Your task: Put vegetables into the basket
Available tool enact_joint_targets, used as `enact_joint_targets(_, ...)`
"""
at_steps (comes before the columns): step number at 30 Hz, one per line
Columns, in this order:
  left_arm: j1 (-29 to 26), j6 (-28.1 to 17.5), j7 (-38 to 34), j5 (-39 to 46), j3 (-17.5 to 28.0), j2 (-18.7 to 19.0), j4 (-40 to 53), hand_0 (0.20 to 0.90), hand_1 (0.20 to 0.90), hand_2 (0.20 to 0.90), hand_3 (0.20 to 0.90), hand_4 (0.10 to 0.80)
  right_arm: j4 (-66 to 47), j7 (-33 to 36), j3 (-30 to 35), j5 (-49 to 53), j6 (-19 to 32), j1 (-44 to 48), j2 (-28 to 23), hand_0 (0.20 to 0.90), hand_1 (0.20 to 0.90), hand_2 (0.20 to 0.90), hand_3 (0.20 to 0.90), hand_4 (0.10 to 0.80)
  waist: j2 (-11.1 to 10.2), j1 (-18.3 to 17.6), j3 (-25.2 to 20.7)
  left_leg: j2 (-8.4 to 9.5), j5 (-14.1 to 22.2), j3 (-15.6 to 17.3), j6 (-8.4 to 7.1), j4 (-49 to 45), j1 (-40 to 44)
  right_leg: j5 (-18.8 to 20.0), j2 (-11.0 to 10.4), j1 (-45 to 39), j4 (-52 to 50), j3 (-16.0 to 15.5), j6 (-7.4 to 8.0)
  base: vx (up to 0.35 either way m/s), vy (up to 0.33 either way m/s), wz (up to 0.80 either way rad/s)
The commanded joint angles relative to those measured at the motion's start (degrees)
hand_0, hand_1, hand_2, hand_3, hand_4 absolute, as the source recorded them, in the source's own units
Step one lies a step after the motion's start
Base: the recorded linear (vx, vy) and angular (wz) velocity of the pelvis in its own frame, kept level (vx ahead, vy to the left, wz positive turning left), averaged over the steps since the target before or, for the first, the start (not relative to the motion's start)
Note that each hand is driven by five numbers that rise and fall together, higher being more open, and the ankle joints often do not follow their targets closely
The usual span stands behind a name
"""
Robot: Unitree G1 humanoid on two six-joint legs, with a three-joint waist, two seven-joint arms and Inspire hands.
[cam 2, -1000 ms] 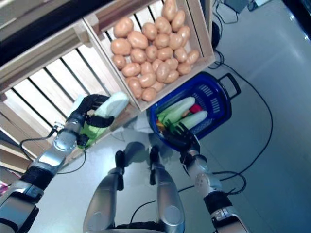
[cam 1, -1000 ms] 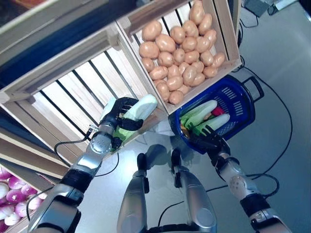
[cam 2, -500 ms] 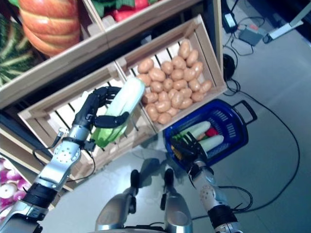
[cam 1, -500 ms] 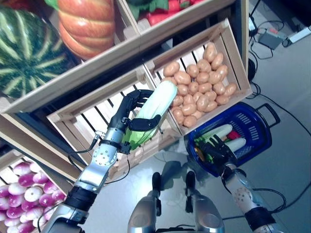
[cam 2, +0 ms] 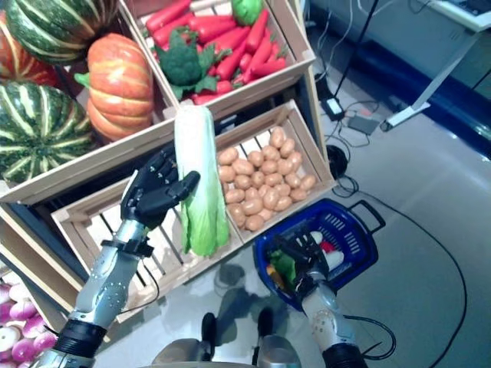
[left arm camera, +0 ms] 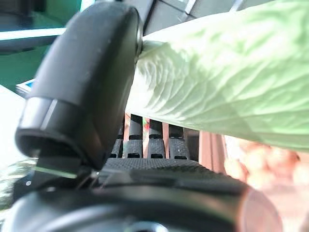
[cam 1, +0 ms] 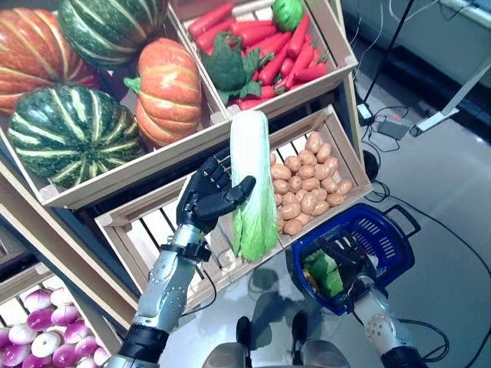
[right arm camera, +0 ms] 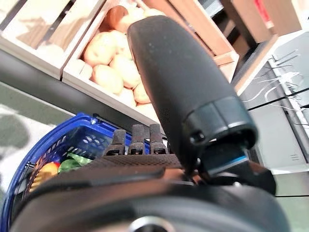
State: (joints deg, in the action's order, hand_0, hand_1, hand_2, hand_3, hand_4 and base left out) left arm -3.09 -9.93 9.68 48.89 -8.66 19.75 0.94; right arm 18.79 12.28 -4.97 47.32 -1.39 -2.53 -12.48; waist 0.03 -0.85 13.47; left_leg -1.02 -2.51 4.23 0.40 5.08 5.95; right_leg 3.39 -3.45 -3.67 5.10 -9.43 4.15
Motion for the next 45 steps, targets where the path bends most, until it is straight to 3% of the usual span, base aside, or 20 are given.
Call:
enact_joint_targets(1,-1.37,-7.03,3.76,3.86,1.89,-0.65,5.66,0.3,0.3,0.3,0.3,0.4,-8.22,-6.9,1.1,-2.12,3.24,-1.04,-1.4,0.9,0.9,0.9,0.9,0.8,-1.14,-0.07,-7.93,-0.33,2.51,0.78,-2.32,-0.98,-0.62,0.32,-3.48,-2.05,-0.63,-1.55,2.17,0.047,0.003,-0.08)
enact_joint_targets(6,-1.62,-4.65,5.63,9.02,2.87,-1.33,5.63,0.3,0.3,0.3,0.3,0.4,-15.64,-19.72,0.98,0.8,5.43,-1.51,-2.63,0.9,0.9,0.9,0.9,0.8,-1.51,-0.56,-9.01,-0.43,3.01,1.47,-2.05,-0.68,0.1,0.23,-3.45,-2.3,-0.25,-1.29,2.41,0.027,-0.004,-0.1)
enact_joint_targets(11,-1.17,-4.29,6.11,7.15,2.73,-0.97,6.25,0.3,0.3,0.3,0.3,0.4,-20.28,-28.53,0.69,4.59,4.4,-2.14,-3.7,0.9,0.9,0.9,0.9,0.8,-1.71,-0.69,-9.61,-0.43,3.29,1.79,-2.06,-0.68,0.31,0.1,-3.57,-2.31,-0.19,-1.24,2.69,0.003,-0.003,-0.01)
enact_joint_targets(18,-1.45,-2.63,6.63,5.36,2.46,0.68,7.67,0.3,0.3,0.3,0.3,0.4,-27.84,-39.76,-0.81,14.1,-1.6,-0.94,-6.67,0.9,0.9,0.9,0.9,0.8,-1.79,-0.4,-9.92,-0.48,3.73,1.96,-2.1,-0.47,0.79,-0.27,-3.82,-2.61,-0.1,-1.3,3.25,0.005,0.0,0.0)
enact_joint_targets(29,-1.74,-2.27,8.78,5.46,0.17,2.96,9.57,0.3,0.3,0.3,0.3,0.4,-30.56,-41.77,-5.39,9.66,-8.27,1.21,-11.54,0.9,0.9,0.9,0.9,0.8,-2.16,0.79,-10.58,-0.68,3.73,1.57,-2.35,-0.19,0.94,-0.39,-4.24,-2.86,-0.1,-1.94,3.67,0.006,-0.001,0.0)
enact_joint_targets(34,-2.78,-3.01,9.56,6.42,-1.52,4.8,10.24,0.3,0.3,0.3,0.3,0.4,-31.19,-47.62,-8.3,8.38,-12.06,2.16,-15.18,0.9,0.9,0.9,0.9,0.8,-2.5,1.06,-10.24,-0.71,3.76,1.45,-2.35,-0.17,0.96,-0.45,-4.12,-2.94,-0.1,-1.93,3.69,0.0,0.0,0.0)
enact_joint_targets(45,-3.52,-3.65,10.42,6.78,-3.73,6.5,11.24,0.3,0.3,0.3,0.3,0.4,-32.33,-48.47,-11.89,7.43,-13.71,3.73,-19.26,0.9,0.9,0.9,0.9,0.8,-2.87,1.66,-10.39,-0.78,3.92,0.9,-2.47,-0.11,1.66,-0.6,-4.08,-3.57,-0.27,-1.73,3.84,0.006,-0.003,0.0)
